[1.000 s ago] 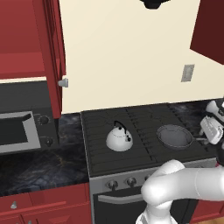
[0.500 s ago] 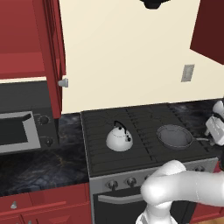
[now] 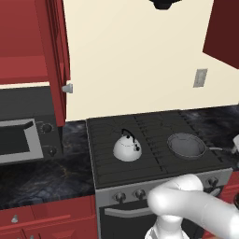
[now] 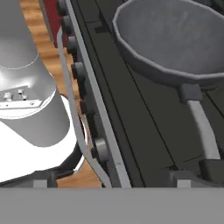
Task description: Pick the pan from the cabinet and place it on the stove. Then turn on the stove burner for the pan.
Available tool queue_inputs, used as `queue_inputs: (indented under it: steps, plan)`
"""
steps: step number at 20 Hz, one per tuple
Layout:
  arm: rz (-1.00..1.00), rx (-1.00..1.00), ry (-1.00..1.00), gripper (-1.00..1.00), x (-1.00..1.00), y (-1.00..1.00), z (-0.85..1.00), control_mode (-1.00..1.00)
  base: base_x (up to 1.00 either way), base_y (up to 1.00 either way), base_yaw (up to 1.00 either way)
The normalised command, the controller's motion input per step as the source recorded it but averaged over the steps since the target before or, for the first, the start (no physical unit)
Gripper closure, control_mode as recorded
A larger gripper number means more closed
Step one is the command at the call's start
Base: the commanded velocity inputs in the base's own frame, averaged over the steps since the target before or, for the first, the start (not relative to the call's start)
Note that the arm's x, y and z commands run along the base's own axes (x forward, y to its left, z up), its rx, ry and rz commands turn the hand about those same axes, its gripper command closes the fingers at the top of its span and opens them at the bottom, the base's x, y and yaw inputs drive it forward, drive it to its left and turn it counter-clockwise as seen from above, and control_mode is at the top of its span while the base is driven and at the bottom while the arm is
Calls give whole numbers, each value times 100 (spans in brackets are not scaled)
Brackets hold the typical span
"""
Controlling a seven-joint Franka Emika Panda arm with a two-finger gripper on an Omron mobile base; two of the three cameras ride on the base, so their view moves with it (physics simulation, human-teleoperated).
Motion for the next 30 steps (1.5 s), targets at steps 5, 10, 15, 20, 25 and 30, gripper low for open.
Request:
queue_inputs:
  steps: [5,10,15,20,25,30]
  plan:
    - [0,7,-17,-100,-41,11,0,-100,0,0,0]
    - [-1,14,-19,-100,-20,1,0,-100,0,0,0]
    - [-1,14,-18,-100,-12,1,-1,-100,0,0,0]
    - [0,16,-16,-100,0,1,-8,-100,0,0,0]
    - [-1,14,-12,-100,0,0,-13,-100,0,0,0]
    - [-11,8,-4,-100,0,5,-22,-100,0,0,0]
